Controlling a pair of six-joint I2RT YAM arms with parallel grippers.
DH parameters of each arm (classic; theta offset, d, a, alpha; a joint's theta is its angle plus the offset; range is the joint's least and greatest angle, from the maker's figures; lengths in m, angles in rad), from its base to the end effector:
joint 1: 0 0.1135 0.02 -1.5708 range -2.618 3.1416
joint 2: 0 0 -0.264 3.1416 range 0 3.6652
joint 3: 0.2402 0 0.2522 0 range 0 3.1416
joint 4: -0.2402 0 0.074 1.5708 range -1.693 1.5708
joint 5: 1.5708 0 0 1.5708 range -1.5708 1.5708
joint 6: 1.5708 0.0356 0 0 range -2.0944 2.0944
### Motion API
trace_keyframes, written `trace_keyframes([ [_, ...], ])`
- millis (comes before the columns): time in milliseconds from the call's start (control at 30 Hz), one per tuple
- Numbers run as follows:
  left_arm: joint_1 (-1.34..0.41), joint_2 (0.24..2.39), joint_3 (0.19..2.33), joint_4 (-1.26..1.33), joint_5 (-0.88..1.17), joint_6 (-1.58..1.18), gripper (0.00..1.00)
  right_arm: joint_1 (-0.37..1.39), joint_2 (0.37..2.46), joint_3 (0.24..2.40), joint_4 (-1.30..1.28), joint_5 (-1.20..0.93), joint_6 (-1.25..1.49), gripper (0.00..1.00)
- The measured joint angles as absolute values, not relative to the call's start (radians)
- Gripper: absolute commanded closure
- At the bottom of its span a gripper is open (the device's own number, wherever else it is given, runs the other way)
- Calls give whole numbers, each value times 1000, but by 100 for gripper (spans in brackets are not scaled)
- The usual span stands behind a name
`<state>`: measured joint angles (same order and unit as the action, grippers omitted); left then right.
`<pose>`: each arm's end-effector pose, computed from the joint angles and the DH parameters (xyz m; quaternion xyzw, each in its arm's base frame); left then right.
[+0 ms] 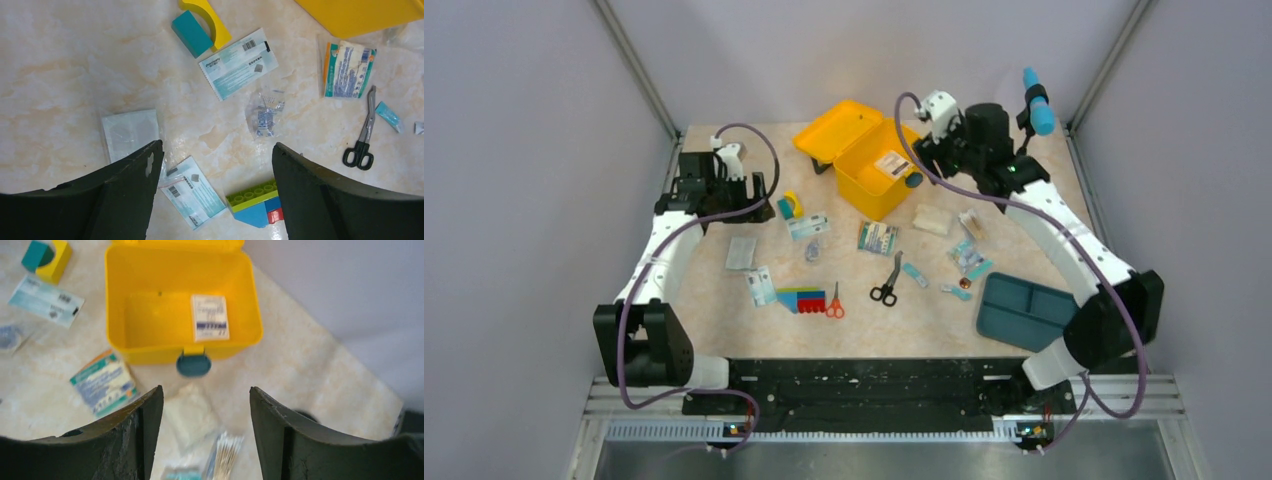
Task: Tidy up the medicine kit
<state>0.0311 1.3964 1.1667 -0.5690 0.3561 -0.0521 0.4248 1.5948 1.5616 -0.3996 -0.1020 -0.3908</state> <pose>0.3015 -0.0030 0.2992 0.0287 0.9137 -0.1680 0.3688 0.3379 0.1568 0.3834 -0.3589 0.7615 0.0521 0.5373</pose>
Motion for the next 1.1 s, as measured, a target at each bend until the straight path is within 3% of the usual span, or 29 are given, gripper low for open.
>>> trace_keyframes([
  [133,-28,1405,1171,-569,315,23,16,384,1427,1279,-387,-145,-349,39],
  [267,-113,1451,1198,-569,274,80,22,383,1408,1105,-413,-167,-310,43],
  [433,-157,1513,1209,-607,248,102,27,376,1386,969,-441,-177,-280,56],
  [833,-152,1541,1206,-667,246,22,26,308,1353,871,-409,-73,-336,63],
  [967,-152,1541,1206,-667,255,17,26,278,1406,915,-455,-175,-371,54],
  [1100,-152,1543,1211,-667,274,13,26,276,1445,954,-451,-239,-390,54],
])
